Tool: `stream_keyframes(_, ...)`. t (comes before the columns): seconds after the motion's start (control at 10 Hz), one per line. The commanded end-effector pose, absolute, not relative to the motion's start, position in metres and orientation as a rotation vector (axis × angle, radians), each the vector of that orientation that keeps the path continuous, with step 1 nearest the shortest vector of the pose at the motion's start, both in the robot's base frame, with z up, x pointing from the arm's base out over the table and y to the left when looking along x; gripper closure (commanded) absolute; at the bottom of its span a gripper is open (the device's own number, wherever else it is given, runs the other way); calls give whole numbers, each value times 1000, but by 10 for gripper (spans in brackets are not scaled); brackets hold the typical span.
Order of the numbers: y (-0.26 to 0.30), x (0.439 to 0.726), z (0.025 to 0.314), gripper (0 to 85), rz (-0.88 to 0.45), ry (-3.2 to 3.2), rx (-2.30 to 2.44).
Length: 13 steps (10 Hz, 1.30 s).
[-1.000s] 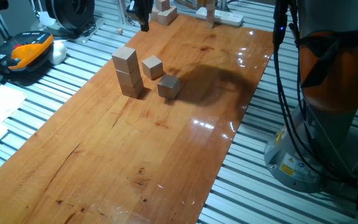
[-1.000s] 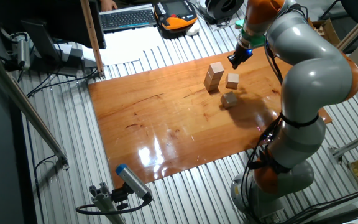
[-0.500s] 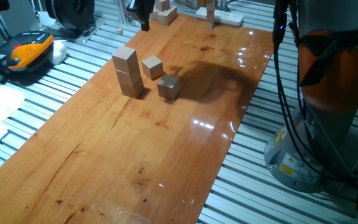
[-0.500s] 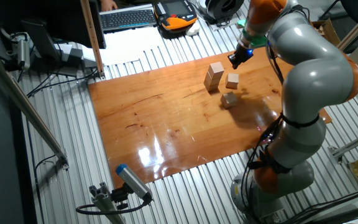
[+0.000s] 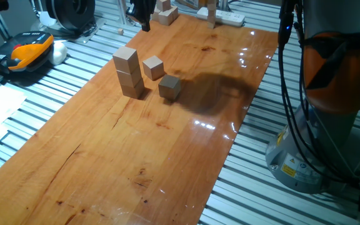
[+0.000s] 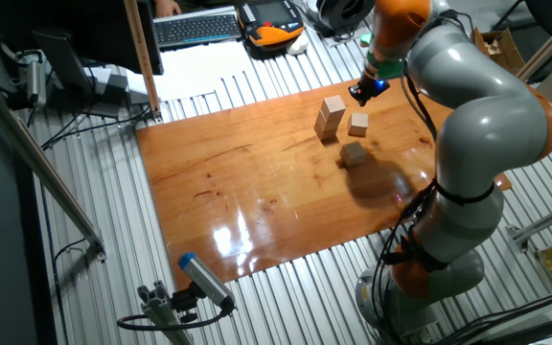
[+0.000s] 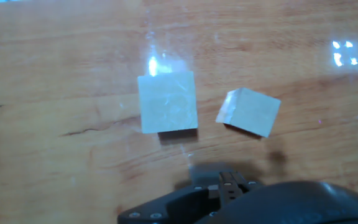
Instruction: Stack the blocks in a vertical line of five
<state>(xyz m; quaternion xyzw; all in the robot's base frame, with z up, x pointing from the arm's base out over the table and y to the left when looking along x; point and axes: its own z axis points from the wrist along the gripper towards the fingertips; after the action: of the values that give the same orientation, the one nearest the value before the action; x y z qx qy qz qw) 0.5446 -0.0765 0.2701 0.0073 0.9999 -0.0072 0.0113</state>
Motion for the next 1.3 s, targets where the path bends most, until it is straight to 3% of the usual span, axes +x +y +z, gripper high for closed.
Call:
stream_keyframes(0.0,-77,545,269,850,-9,3117,-8)
stream_keyframes(0.7,-85,548,249,850,-37,3153,-54)
stream_keyframes(0.8,-87,547,246,680,-22,3152,-42)
stream_keyframes(0.9,-88,547,241,680,-19,3147,-37)
stream_keyframes(1.0,-90,547,235,510,-19,3136,-30)
stream_keyframes(1.2,-91,547,230,510,-31,3127,-17)
